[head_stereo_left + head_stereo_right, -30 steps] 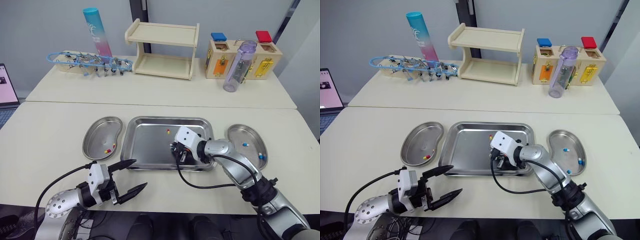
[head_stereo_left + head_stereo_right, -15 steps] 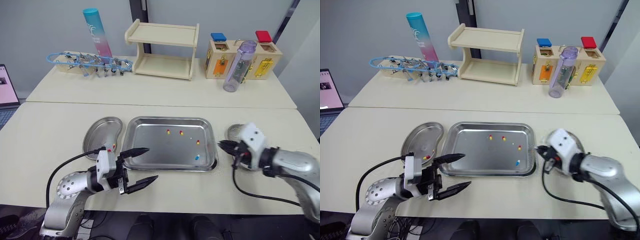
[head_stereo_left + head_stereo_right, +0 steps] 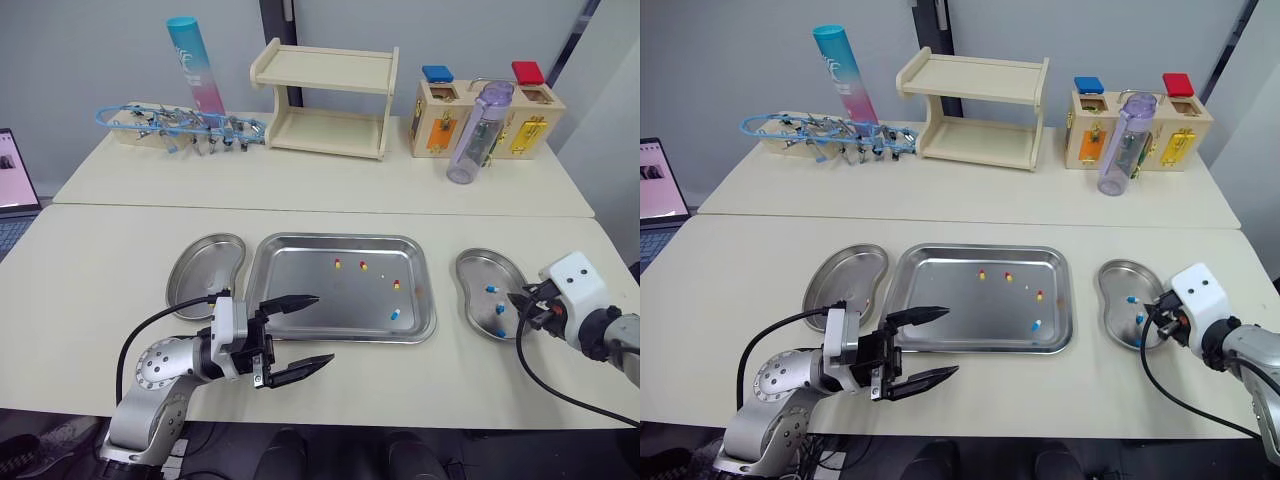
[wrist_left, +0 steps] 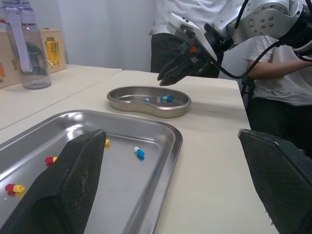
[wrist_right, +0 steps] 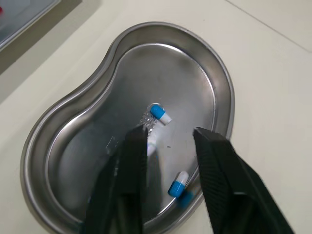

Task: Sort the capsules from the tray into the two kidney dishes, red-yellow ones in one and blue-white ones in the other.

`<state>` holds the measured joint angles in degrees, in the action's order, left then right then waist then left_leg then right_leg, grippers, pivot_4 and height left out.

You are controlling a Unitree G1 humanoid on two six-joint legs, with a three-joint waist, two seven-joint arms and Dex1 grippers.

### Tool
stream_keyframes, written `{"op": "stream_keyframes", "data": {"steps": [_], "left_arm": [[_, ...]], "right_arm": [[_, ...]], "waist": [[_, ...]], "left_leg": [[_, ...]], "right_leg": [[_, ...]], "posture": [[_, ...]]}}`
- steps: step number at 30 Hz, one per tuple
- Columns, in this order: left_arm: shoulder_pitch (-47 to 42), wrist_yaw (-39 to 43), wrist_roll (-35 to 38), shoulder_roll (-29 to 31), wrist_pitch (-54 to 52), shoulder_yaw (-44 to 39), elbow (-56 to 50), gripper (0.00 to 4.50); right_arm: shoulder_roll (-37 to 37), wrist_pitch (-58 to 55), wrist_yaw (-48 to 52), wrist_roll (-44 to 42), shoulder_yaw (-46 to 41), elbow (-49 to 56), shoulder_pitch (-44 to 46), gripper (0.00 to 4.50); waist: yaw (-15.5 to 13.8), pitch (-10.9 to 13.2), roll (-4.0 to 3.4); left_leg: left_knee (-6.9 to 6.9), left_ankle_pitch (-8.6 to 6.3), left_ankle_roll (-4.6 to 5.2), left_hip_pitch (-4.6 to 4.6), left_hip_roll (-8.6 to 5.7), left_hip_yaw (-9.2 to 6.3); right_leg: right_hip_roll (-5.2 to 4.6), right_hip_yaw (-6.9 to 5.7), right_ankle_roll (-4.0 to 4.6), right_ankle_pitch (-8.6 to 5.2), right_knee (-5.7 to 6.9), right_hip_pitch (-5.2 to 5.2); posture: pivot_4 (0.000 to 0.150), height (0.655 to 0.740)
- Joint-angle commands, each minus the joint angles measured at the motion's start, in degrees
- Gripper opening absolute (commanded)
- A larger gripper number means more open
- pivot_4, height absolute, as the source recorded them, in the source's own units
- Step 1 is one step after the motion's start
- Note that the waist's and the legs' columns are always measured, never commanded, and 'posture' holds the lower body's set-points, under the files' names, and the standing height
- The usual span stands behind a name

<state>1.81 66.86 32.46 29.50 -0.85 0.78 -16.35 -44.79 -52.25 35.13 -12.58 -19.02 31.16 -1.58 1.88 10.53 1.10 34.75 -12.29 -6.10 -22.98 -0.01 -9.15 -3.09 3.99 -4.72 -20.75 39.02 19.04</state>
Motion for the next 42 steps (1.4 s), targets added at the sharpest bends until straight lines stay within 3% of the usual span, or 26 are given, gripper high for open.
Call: {"op": "stream_keyframes", "data": {"steps": [1, 5, 8, 12, 16, 20, 23, 31, 32, 34, 42], "left_arm": [[-0.04, -0.61, 1.31, -0.50, 0.45, -0.56, -2.43, 4.50], [0.27, -3.45, -0.35, -1.08, 1.82, -1.96, -1.99, 4.50], [0.38, -6.41, -1.05, -0.34, 1.33, -4.31, -1.72, 4.50], [-0.78, -16.45, -3.18, 1.57, -1.91, -12.48, -0.06, 4.50], [1.42, -22.90, -5.65, 5.16, -5.93, -19.38, 1.54, 4.50], [5.64, -25.24, -4.72, 11.66, -9.54, -33.89, 11.30, 4.50], [8.35, -24.54, -6.16, 17.09, -11.13, -39.44, 20.62, 4.50], [17.41, -15.21, -8.87, 20.46, -8.14, -40.18, 30.25, 4.50], [18.50, -14.81, -9.21, 20.16, -7.83, -40.13, 30.31, 4.50], [19.65, -14.95, -9.77, 19.64, -7.12, -40.33, 30.52, 4.50], [18.69, -15.18, -10.12, 18.64, -6.30, -39.42, 31.32, 4.50]], "right_arm": [[-1.12, 2.11, -0.03, -0.42, -2.84, 0.09, 0.68, 2.70], [-1.35, 8.37, -1.06, 1.54, -3.39, -2.26, 0.51, 3.91], [-0.31, 15.47, 0.03, 1.24, -4.07, -2.48, -0.83, 3.91], [0.36, 27.66, 6.58, -0.85, -4.44, -1.12, -6.51, 3.91], [0.09, 31.59, 10.51, -3.64, -6.75, -3.04, -9.92, 3.91], [-5.17, 38.91, 20.92, -4.70, -14.25, -12.15, -15.14, 3.91], [-10.20, 45.38, 26.50, -2.78, -17.12, -20.99, -17.22, 3.91], [-18.70, 55.86, 32.81, 0.39, -17.59, -40.70, -15.93, 3.91], [-19.26, 56.49, 33.53, 0.68, -17.75, -42.05, -16.44, 4.09], [-19.92, 57.45, 34.96, 0.80, -18.23, -44.07, -17.53, 4.47], [-20.25, 59.14, 35.28, 0.49, -19.34, -45.90, -18.31, 4.47]], "waist": [[-0.05, 0.00, 0.00], [-0.07, 0.00, 0.00], [-0.03, 0.00, 0.00], [-0.09, 0.01, 0.02], [0.10, 0.01, 0.02], [0.11, 0.02, 0.03], [0.14, 0.05, 0.05], [0.37, 0.06, 0.07], [0.38, 0.06, 0.08], [0.34, 0.06, 0.10], [0.50, 0.06, 0.08]], "left_leg": [[0.00, 0.00, 0.00, 0.00, 0.00, 0.00], [0.00, 0.00, 0.00, 0.00, 0.00, 0.00], [-0.01, 0.00, 0.00, 0.00, 0.01, 0.00], [-0.01, 0.00, 0.00, 0.00, 0.01, -0.02], [0.00, 0.00, 0.00, 0.02, 0.01, -0.01], [-0.02, 0.00, 0.00, 0.04, 0.02, 0.00], [-0.05, -0.01, 0.00, 0.07, 0.02, 0.02], [-0.10, -0.01, -0.01, 0.08, 0.04, 0.12], [-0.12, -0.01, 0.00, 0.08, 0.04, 0.12], [-0.13, -0.01, 0.00, 0.08, 0.04, 0.12], [-0.12, -0.01, -0.01, 0.09, 0.04, 0.14]], "right_leg": [[0.00, -0.01, 0.00, 0.00, 0.00, -0.01], [0.00, 0.00, 0.00, 0.00, -0.01, -0.01], [0.00, 0.00, 0.00, 0.00, -0.01, 0.00], [0.00, -0.02, -0.01, 0.00, -0.01, 0.00], [0.00, 0.00, -0.01, 0.00, -0.01, -0.02], [0.00, 0.00, -0.01, 0.00, 0.00, -0.02], [0.01, 0.00, 0.00, -0.01, -0.01, -0.01], [-0.02, 0.06, 0.01, -0.02, -0.08, -0.01], [-0.02, 0.05, 0.01, -0.02, -0.08, -0.01], [-0.02, 0.05, 0.01, -0.02, -0.08, 0.00], [-0.02, 0.07, 0.01, -0.03, -0.08, -0.01]], "posture": [[0.150, 0.7400], [0.150, 0.7400], [0.150, 0.7400], [0.150, 0.7400], [0.150, 0.7400], [0.150, 0.7400], [0.150, 0.7400], [0.150, 0.7400], [0.150, 0.7400], [0.150, 0.7400], [0.150, 0.7400]]}}
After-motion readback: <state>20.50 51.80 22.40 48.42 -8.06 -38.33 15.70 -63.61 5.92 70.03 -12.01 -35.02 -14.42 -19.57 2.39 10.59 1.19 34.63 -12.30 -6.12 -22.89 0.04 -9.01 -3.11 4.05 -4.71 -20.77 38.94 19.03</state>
